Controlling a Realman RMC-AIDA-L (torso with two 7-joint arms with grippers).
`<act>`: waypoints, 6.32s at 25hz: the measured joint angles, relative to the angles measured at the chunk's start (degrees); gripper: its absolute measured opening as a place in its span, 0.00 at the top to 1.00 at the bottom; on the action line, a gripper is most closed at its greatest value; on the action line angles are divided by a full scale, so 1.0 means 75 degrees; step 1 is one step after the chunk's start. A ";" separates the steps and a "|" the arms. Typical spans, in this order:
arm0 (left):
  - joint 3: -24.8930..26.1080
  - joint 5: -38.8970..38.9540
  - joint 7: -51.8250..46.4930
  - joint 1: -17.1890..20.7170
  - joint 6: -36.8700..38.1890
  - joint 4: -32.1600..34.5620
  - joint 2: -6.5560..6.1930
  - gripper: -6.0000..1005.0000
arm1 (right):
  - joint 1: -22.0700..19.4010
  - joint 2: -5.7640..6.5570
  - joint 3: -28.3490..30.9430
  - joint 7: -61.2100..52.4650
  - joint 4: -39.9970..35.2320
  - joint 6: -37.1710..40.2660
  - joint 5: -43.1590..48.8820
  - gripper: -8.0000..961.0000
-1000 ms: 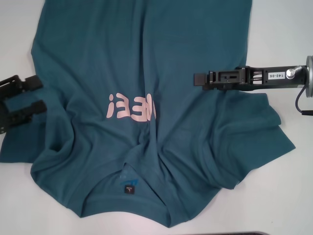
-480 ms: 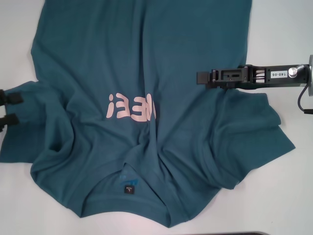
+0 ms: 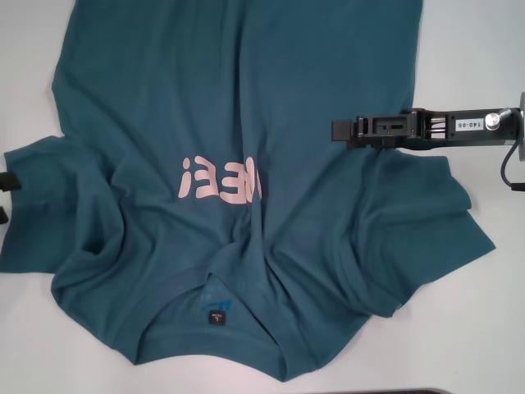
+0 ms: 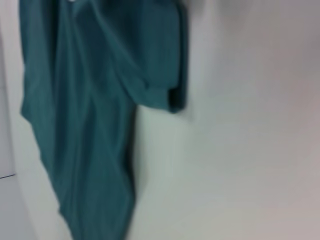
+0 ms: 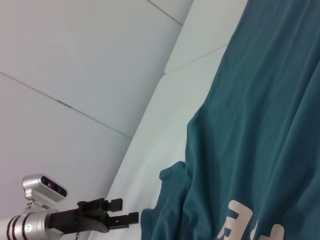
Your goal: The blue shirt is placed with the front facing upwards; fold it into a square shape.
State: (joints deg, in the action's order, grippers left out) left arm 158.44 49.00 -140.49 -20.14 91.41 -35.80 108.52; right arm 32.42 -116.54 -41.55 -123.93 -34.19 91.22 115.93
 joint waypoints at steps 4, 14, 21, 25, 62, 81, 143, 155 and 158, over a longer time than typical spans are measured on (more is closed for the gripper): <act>-0.0008 -0.0117 0.0042 -0.0013 -0.0229 0.0003 0.0025 0.23 | 0.0001 0.0000 0.0000 0.0000 0.0000 0.0000 0.0000 0.21; -0.0077 -0.0167 0.0358 -0.0036 -0.0575 0.0004 0.0071 0.23 | 0.0002 0.0000 -0.0004 0.0000 0.0000 0.0001 -0.0011 0.21; -0.0221 -0.0227 0.0451 -0.0085 -0.0695 0.0004 0.0143 0.23 | 0.0002 0.0000 -0.0003 0.0000 0.0000 0.0001 -0.0015 0.22; -0.0459 -0.0229 0.0452 -0.0134 -0.0736 0.0028 0.0186 0.23 | 0.0002 0.0000 -0.0004 0.0000 0.0000 0.0001 -0.0021 0.22; -0.0800 -0.0204 -0.0052 -0.0397 -0.0360 -0.0513 0.0368 0.95 | -0.0096 0.0094 0.0397 0.0000 0.0117 0.0054 -0.0045 0.23; -0.0676 -0.1086 -0.0628 -0.0783 -0.0247 -0.1052 -0.0780 0.99 | -0.0085 0.0106 0.0376 0.0000 0.0117 0.0031 -0.0010 0.24; -0.1316 -0.0832 -0.1658 -0.2829 0.0303 -0.0650 0.0763 0.97 | -0.0104 0.0106 0.0330 -0.0094 0.0117 -0.0040 -0.0001 0.26; -0.1725 -0.0762 -0.1639 -0.2849 0.0580 -0.0849 0.0851 0.57 | -0.0116 0.0117 0.0325 -0.0094 0.0129 -0.0110 -0.0001 0.26; -0.1716 -0.0758 -0.1629 -0.2649 0.0727 -0.1143 0.0751 0.43 | -0.0115 0.0117 0.0325 -0.0093 0.0129 -0.0120 -0.0001 0.26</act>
State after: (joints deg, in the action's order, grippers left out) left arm 145.57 43.31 -152.72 -40.01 96.85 -44.37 114.15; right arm 31.55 -115.66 -39.11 -124.63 -33.22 90.32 115.93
